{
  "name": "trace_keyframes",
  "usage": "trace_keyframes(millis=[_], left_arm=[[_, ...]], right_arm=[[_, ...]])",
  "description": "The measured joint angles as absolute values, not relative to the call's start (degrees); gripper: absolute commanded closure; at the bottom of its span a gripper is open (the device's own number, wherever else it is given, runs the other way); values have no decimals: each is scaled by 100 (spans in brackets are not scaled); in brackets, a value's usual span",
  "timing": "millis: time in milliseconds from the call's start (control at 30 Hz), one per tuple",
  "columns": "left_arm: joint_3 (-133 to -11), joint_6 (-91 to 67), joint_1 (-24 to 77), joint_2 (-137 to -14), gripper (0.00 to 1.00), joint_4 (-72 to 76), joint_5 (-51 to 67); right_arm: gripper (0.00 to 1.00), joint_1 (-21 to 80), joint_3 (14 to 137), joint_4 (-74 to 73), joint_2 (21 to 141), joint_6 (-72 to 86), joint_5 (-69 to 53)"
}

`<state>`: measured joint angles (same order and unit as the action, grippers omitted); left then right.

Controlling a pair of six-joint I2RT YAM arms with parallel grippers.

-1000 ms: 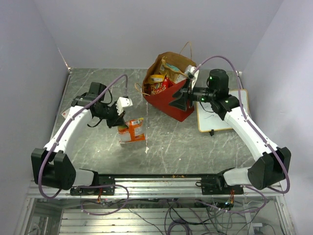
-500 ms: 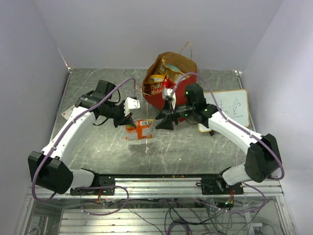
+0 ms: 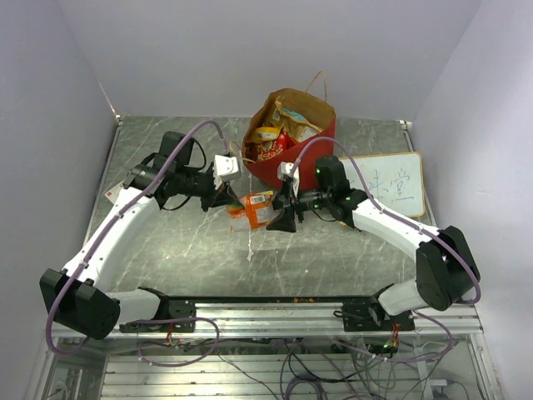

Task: Place the snacks into the paper bag
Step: Place the snack in the paper bag.

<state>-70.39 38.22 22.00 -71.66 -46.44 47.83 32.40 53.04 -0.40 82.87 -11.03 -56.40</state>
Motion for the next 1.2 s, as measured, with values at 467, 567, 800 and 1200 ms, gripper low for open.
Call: trace_keyframes(millis=[467, 567, 800, 1200], left_arm=[[-7273, 2246, 2202, -7118, 93, -3511, 5400], [-7236, 1964, 2202, -7087, 93, -3269, 5443], [-7074, 1472, 2202, -7032, 86, -2716, 5439], [-7048, 1494, 2196, -6842, 35, -2613, 5205]], right_arm=[[59, 2930, 4766, 1754, 8193, 554, -5642], [69, 2779, 4624, 2276, 8193, 1033, -5754], [90, 2585, 4584, 2735, 8154, 1485, -5975], [97, 2296, 5415, 720, 7881, 62, -5944]])
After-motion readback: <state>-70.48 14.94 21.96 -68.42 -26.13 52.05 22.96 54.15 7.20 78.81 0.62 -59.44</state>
